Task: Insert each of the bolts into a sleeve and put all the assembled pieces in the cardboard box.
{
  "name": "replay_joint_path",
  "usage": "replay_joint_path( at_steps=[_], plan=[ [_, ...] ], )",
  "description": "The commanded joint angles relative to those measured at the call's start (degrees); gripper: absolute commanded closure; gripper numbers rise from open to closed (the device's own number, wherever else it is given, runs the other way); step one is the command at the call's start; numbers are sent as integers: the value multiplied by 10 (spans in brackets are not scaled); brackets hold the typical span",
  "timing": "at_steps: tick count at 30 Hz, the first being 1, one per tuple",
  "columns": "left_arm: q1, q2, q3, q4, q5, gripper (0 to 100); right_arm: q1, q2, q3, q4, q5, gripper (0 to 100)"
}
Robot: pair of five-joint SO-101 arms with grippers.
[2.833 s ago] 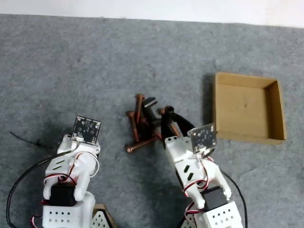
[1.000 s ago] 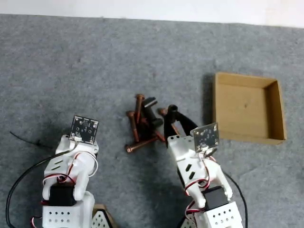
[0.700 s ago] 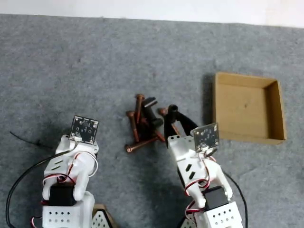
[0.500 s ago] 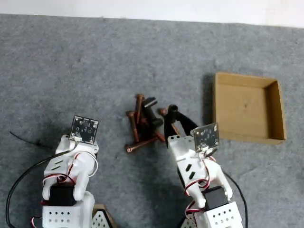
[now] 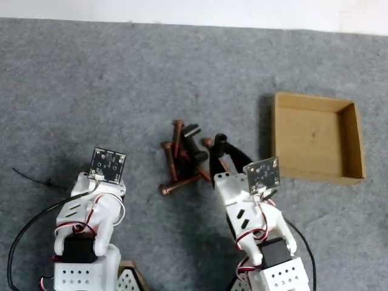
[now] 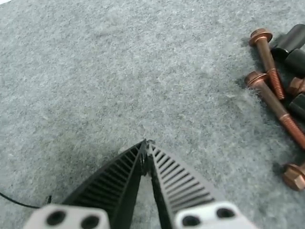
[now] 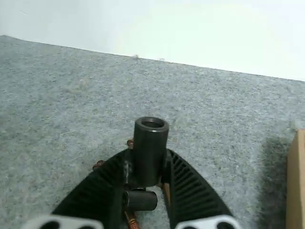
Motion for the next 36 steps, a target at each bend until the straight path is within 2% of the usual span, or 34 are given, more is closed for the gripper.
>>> replay_joint_path(
  at_steps=[1, 18, 20, 24, 26, 32, 36],
  plan=[
    [-7, -7, -4, -11, 0, 989, 7, -10, 58, 3, 7, 995],
    [-8, -7, -6, -10, 0, 991, 7, -7, 58, 4, 7, 995],
    [-29, -7, -11, -10, 3, 993, 9, -6, 58, 6, 7, 995],
    [-116, -2, -37, -8, 31, 993, 36, -10, 58, 21, 7, 995],
    [-131, -1, -39, -10, 35, 993, 44, -8, 58, 21, 7, 995],
    [-55, 10, -57, -10, 11, 993, 44, -6, 58, 21, 7, 995],
    [-24, 115, -119, -32, 11, 993, 44, -6, 58, 21, 7, 993]
  ],
)
